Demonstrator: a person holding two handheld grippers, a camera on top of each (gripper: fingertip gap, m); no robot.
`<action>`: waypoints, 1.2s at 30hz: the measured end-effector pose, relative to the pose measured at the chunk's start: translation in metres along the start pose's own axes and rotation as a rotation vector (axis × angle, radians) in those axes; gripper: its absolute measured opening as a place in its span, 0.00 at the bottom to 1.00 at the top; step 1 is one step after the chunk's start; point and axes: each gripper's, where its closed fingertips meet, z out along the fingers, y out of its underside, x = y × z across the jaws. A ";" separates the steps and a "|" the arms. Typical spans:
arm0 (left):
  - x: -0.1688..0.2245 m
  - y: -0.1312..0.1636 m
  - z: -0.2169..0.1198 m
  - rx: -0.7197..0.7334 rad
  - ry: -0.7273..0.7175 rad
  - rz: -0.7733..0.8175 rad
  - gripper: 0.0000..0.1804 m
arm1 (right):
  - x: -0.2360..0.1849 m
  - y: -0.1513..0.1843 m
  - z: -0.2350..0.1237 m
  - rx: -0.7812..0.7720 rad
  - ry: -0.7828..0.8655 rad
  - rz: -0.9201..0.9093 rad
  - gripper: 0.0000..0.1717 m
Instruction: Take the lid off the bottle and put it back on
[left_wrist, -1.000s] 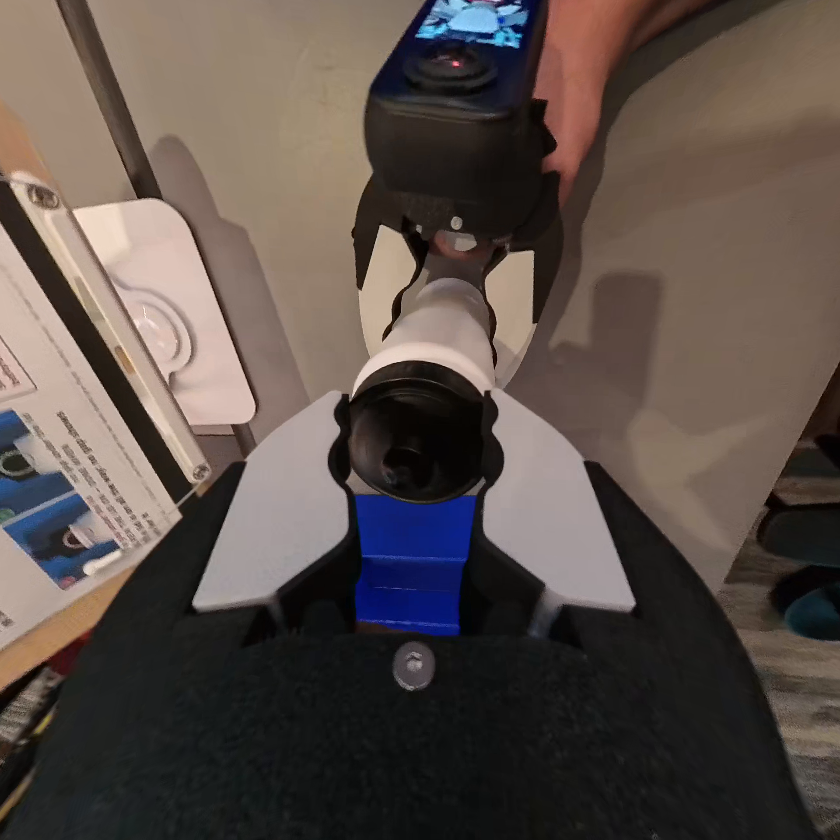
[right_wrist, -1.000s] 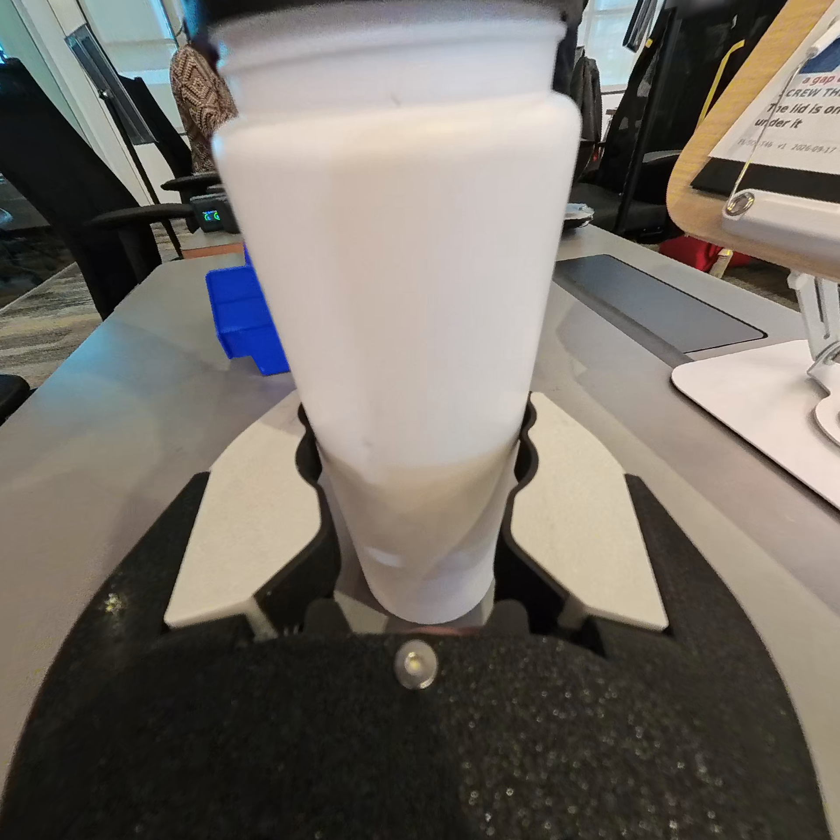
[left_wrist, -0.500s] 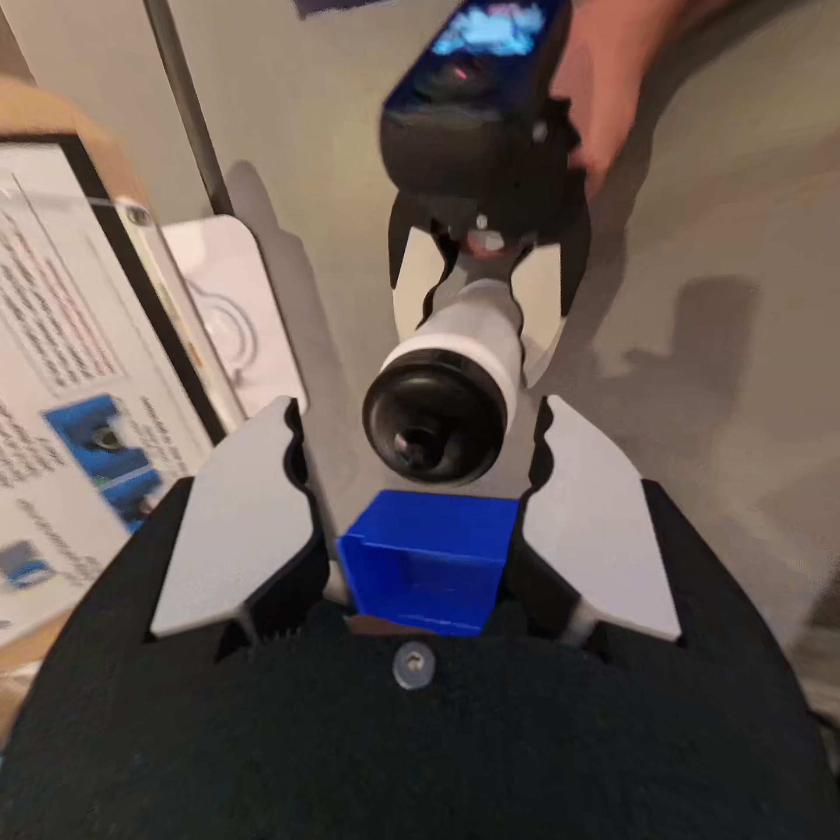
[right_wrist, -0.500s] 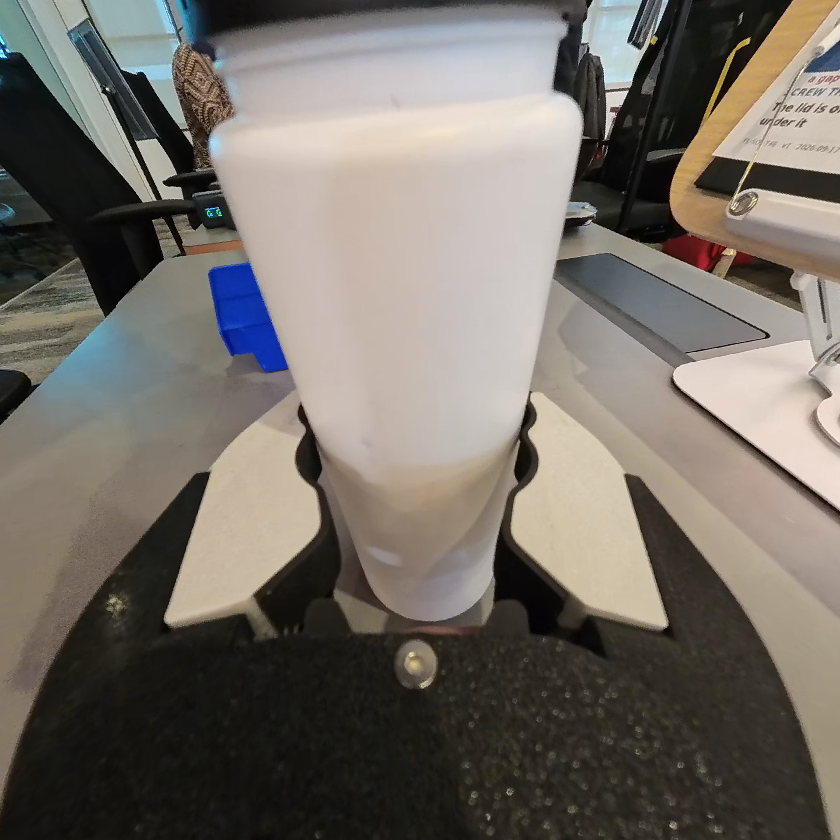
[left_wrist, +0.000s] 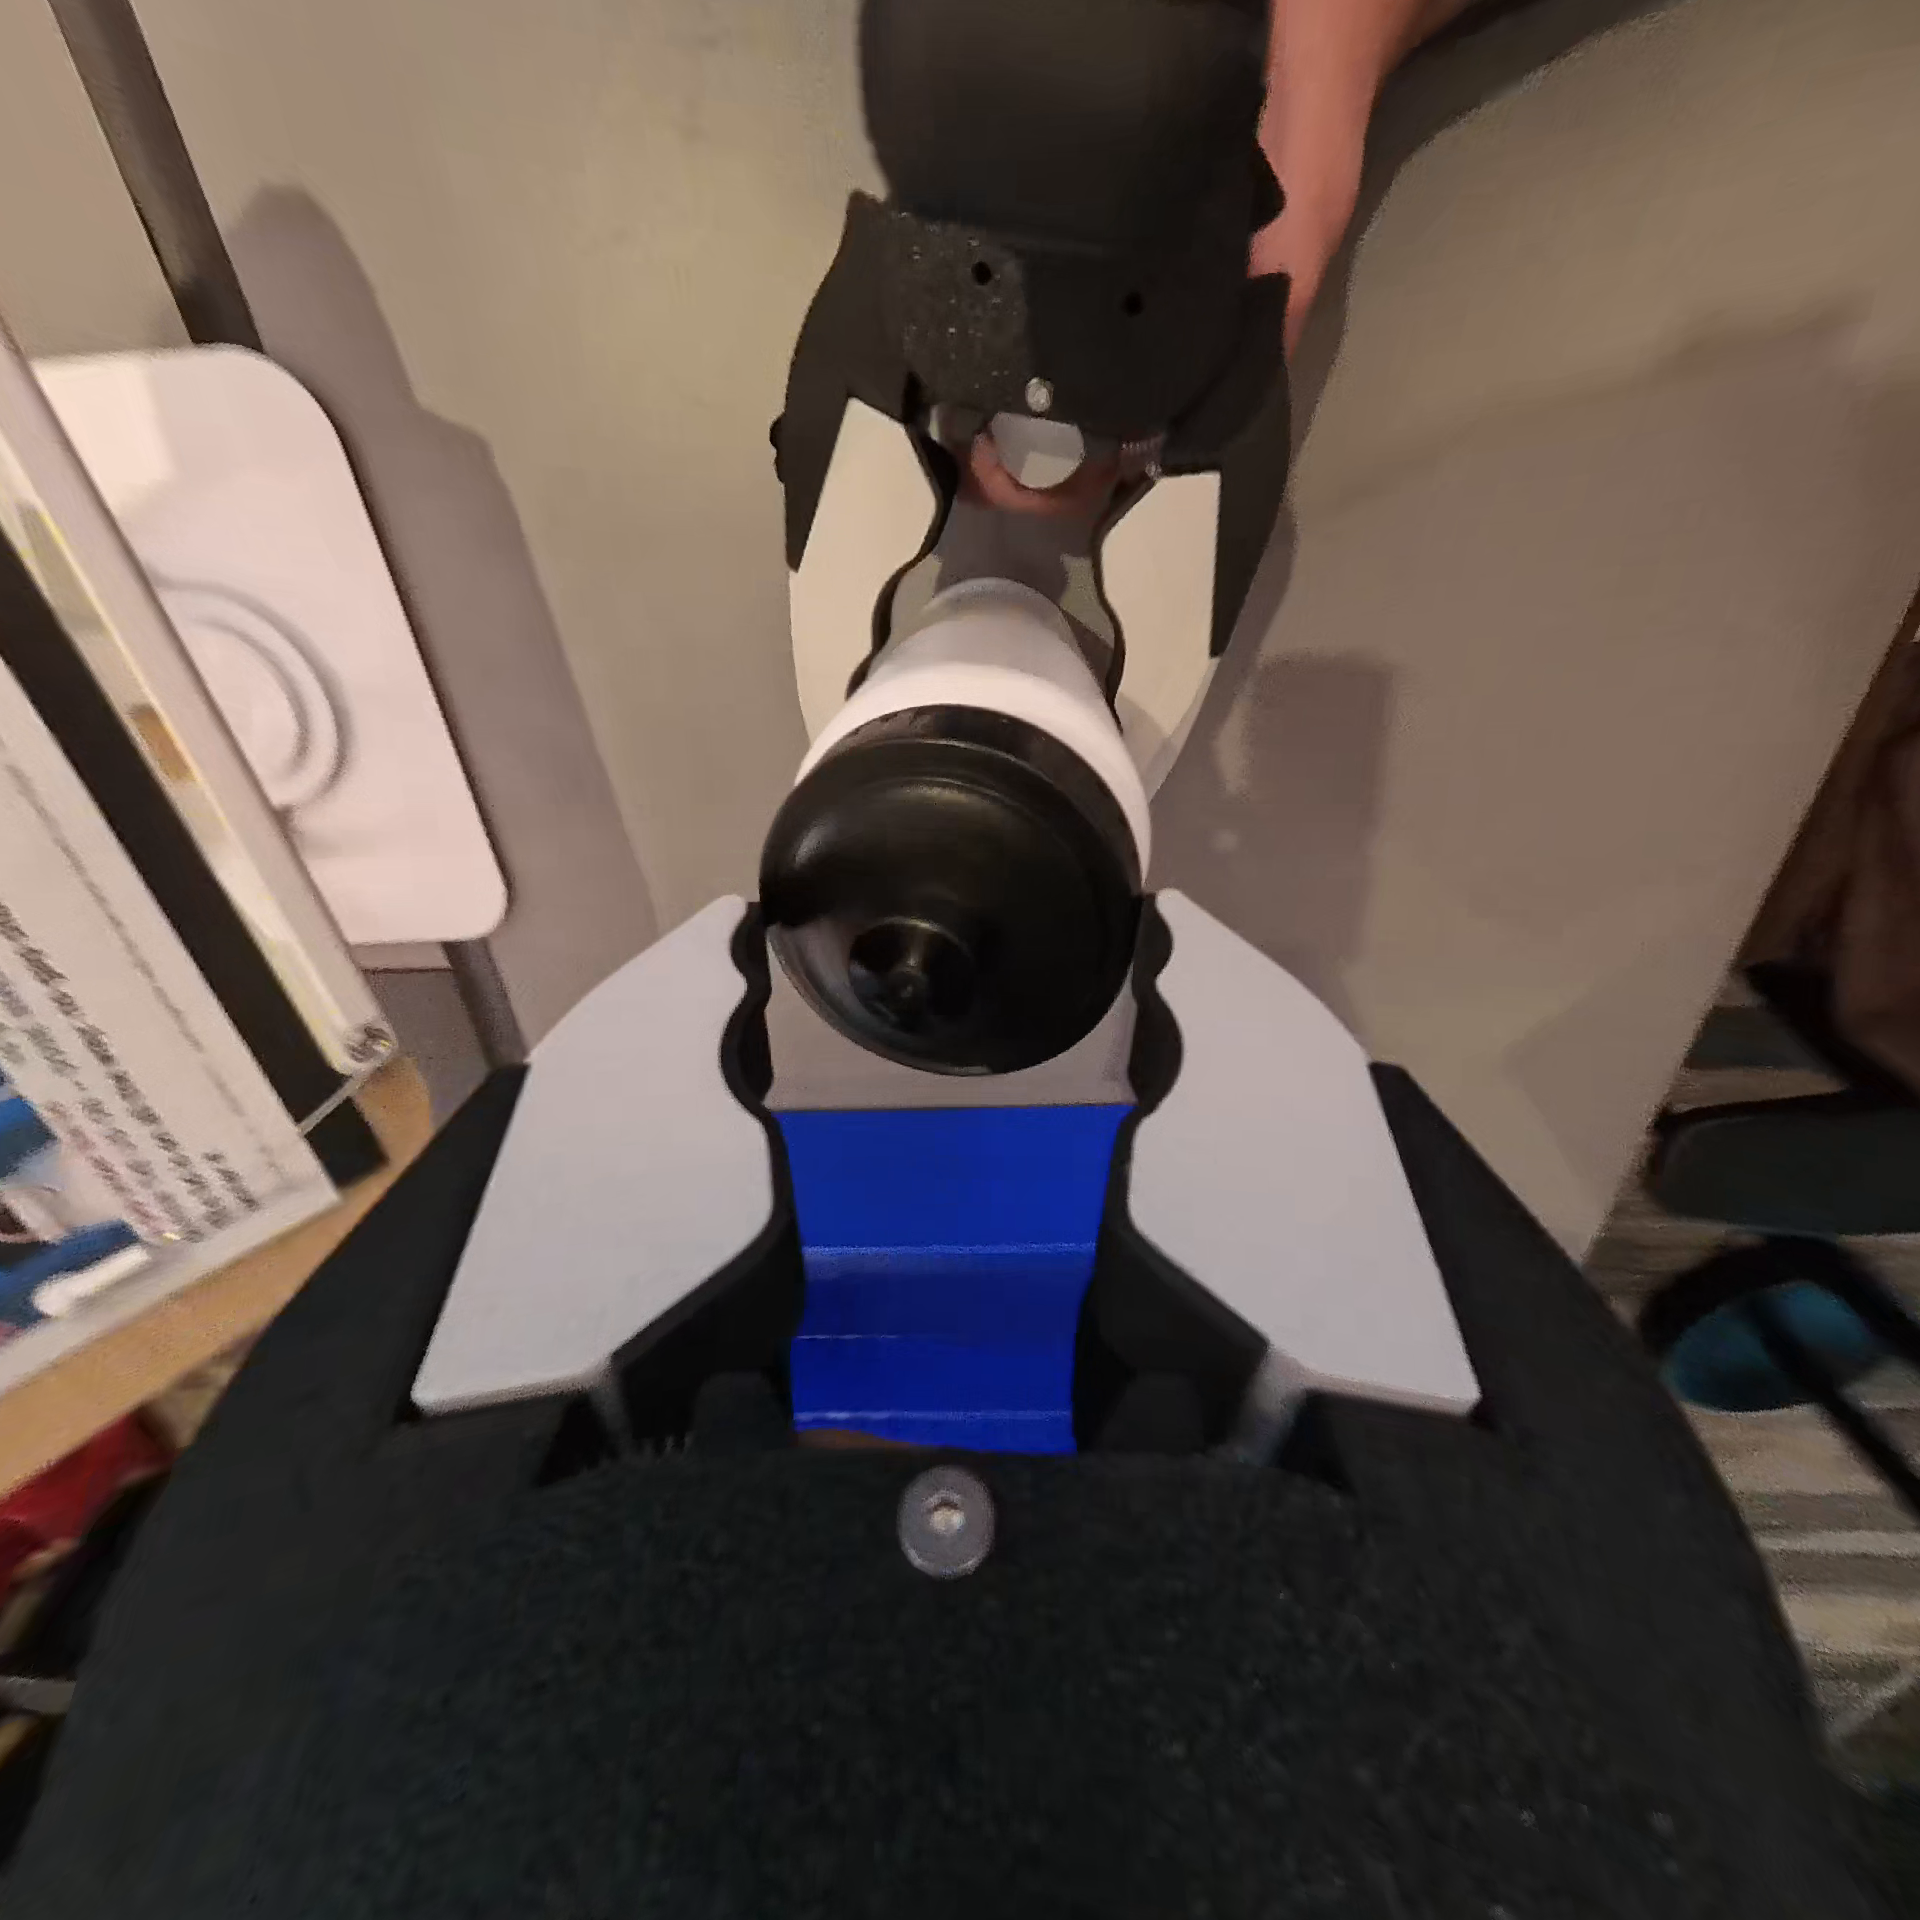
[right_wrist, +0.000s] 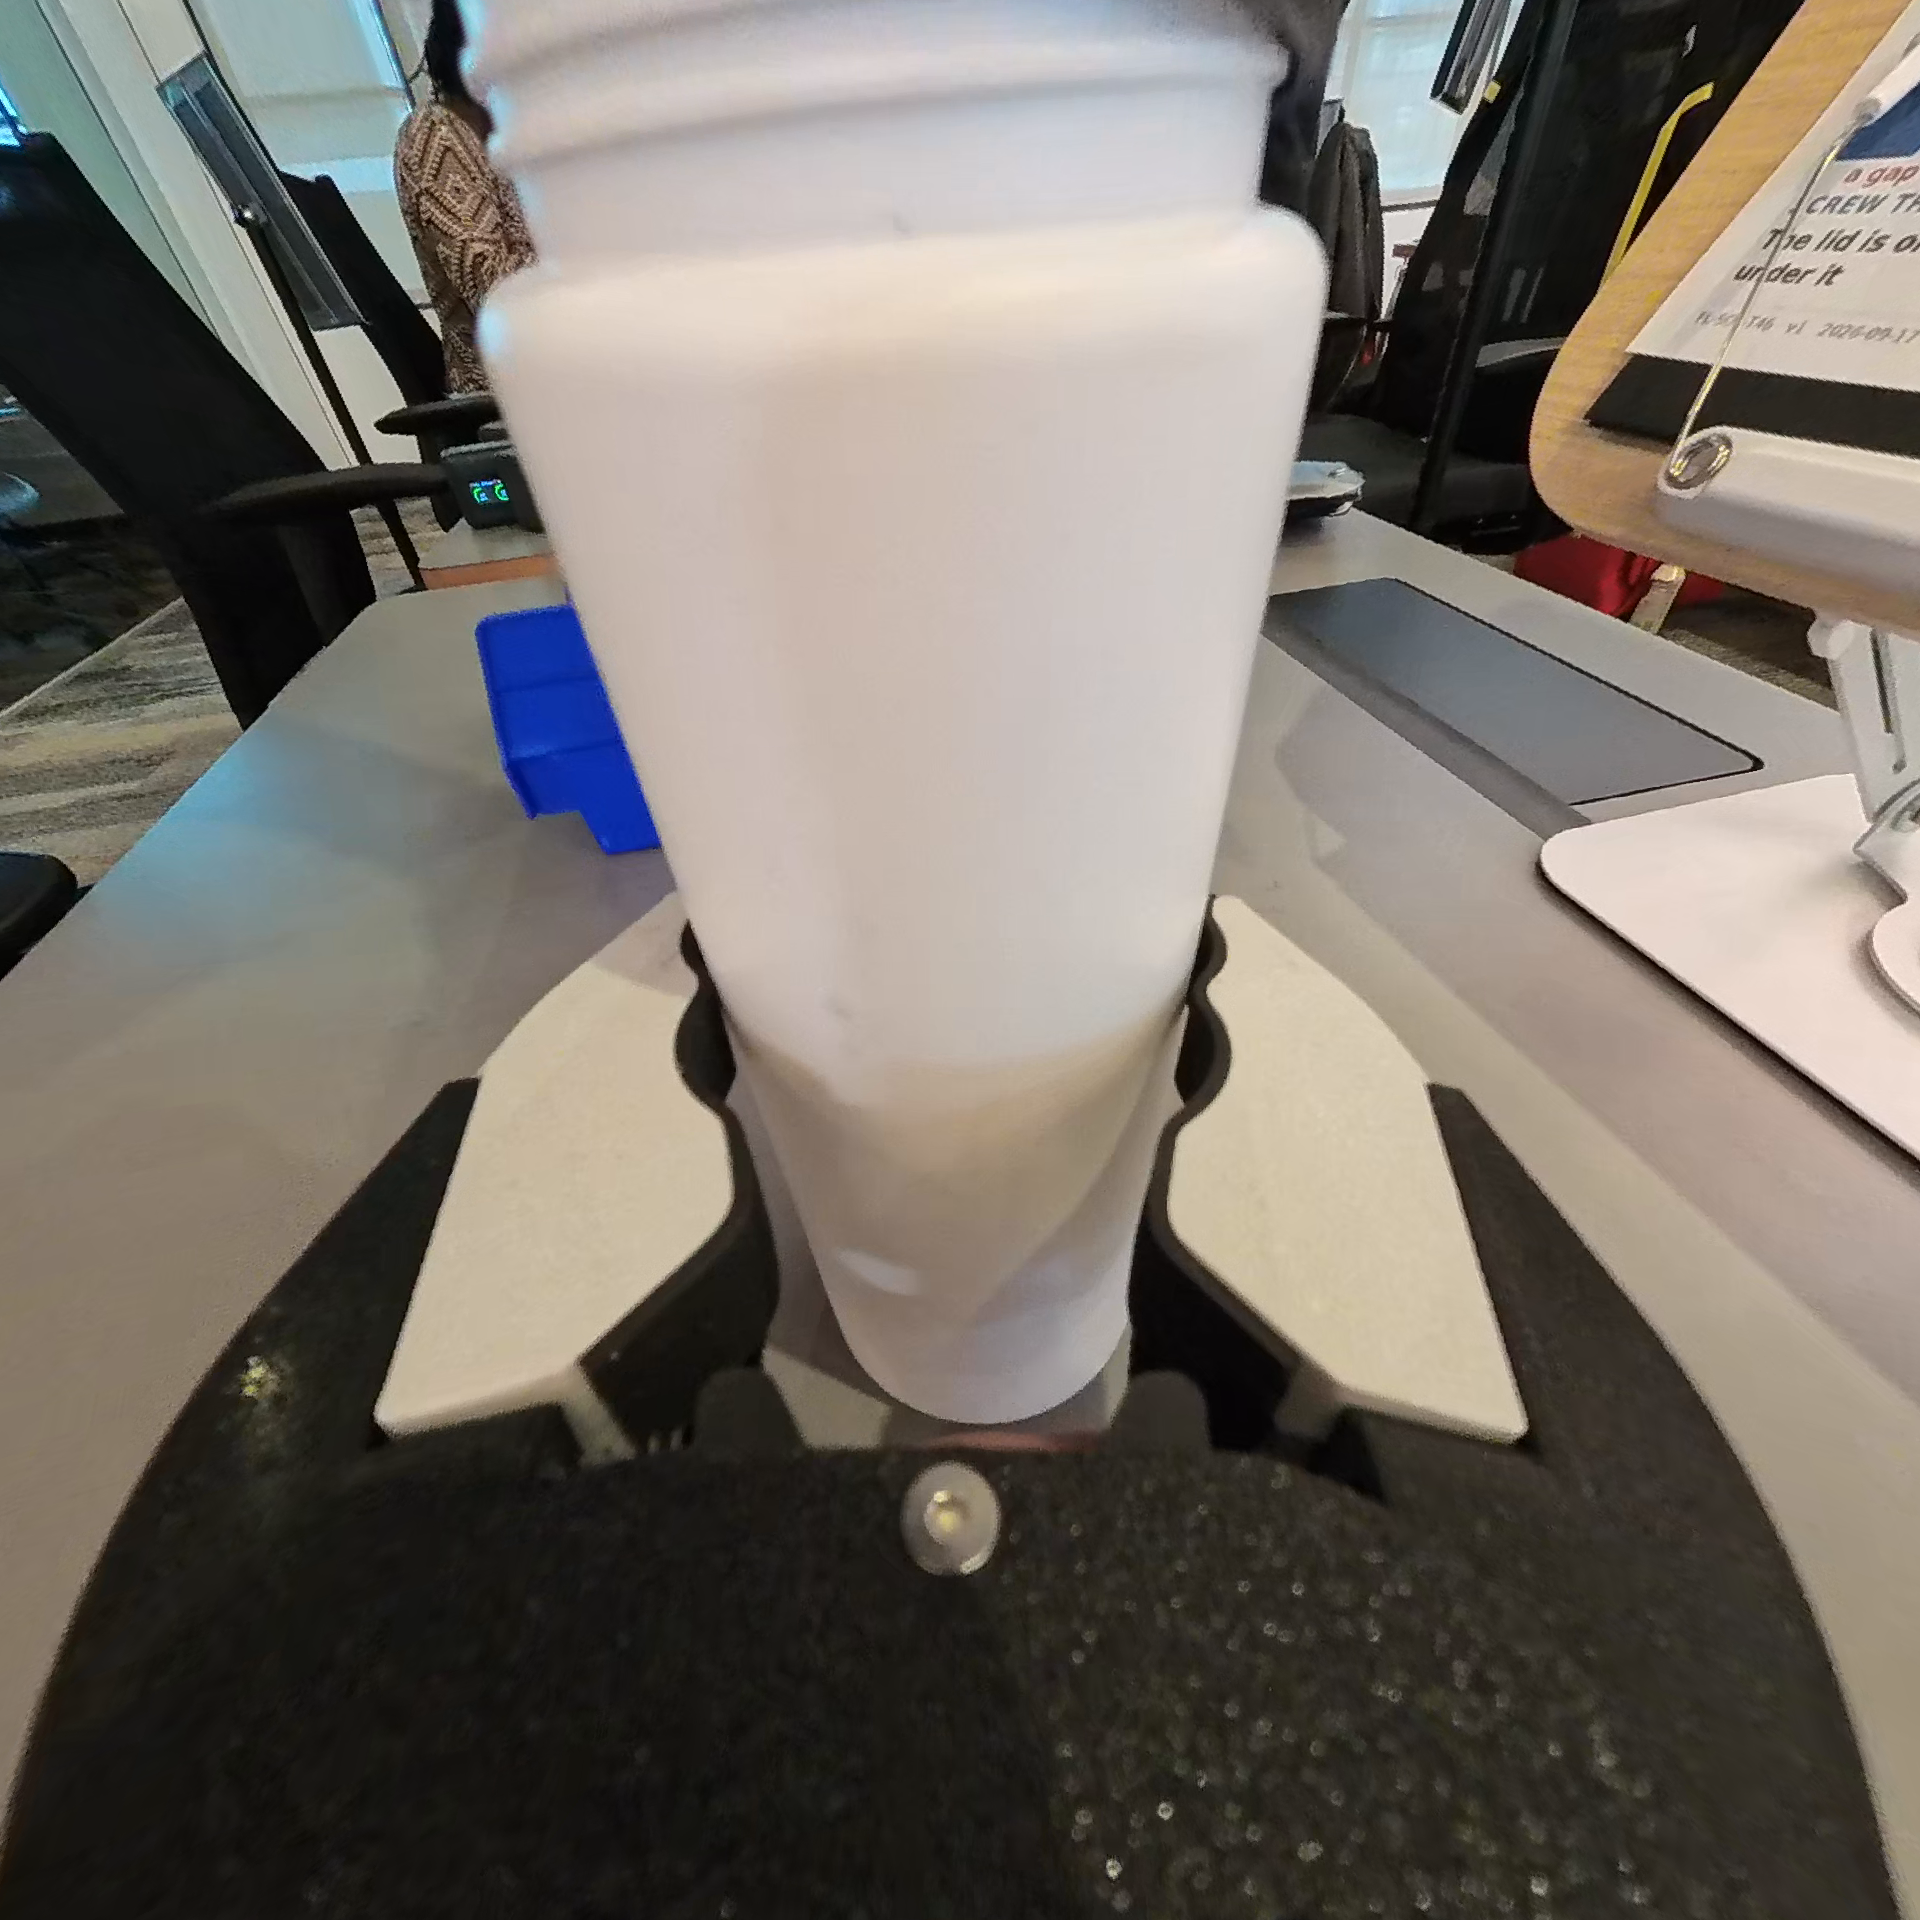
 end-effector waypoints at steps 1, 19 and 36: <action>0.000 -0.001 0.000 -0.006 0.007 -0.046 0.37 | 0.000 0.000 0.000 -0.001 -0.001 -0.001 0.50; -0.003 -0.004 -0.019 0.041 -0.134 0.012 0.48 | 0.001 0.000 -0.002 -0.002 -0.002 -0.002 0.50; -0.002 0.006 -0.001 0.057 0.134 0.086 0.37 | 0.000 0.001 -0.001 0.000 -0.008 0.004 0.50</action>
